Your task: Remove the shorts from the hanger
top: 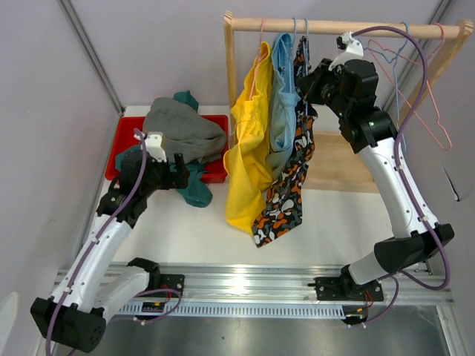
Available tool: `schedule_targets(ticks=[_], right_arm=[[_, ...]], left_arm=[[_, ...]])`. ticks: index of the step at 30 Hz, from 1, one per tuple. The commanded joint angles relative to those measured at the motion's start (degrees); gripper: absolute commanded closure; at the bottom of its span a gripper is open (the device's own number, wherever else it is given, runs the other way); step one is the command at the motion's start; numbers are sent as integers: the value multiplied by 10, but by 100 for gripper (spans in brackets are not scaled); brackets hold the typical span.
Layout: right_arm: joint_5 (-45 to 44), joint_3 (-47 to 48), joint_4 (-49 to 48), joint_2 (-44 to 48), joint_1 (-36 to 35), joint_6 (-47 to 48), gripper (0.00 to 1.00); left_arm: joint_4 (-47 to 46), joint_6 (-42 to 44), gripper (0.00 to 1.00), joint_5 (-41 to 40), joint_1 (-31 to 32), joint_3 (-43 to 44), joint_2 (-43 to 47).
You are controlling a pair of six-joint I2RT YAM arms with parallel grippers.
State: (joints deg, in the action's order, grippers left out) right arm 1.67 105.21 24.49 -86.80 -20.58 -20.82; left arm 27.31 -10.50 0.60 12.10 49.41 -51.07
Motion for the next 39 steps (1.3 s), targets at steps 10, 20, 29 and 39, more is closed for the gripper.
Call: schedule_targets(ticks=[10, 20, 29, 39], right_arm=[[-92, 32, 35, 106, 2, 0, 100], [-112, -7, 78, 185, -18, -65, 100], [-113, -30, 82, 211, -23, -66, 100], [-115, -72, 54, 219, -23, -66, 100]], left_arm=[[31, 18, 1, -119, 385, 339, -78], [-188, 22, 1, 19, 518, 330, -227], [-256, -3, 1, 64, 550, 351, -308], [-224, -7, 1, 43, 597, 369, -279]])
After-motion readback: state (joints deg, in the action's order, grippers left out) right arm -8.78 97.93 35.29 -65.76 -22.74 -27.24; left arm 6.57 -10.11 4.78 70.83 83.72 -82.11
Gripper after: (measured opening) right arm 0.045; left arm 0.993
